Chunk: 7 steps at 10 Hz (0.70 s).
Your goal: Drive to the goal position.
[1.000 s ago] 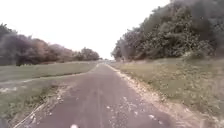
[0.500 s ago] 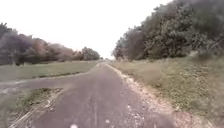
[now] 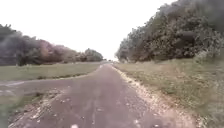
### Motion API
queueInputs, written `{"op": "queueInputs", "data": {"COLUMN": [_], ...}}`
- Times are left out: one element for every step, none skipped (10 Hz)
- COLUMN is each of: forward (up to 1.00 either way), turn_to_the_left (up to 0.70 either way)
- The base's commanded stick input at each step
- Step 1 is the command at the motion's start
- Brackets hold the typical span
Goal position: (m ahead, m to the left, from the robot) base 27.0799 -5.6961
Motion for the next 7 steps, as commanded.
{"op": "queueInputs", "data": {"forward": [0.70,0.70,0.70,0.70,0.70,0.70,0.70], "turn_to_the_left": [0.14,0.09,0.03,0.00,0.00,0.00,0.00]}}
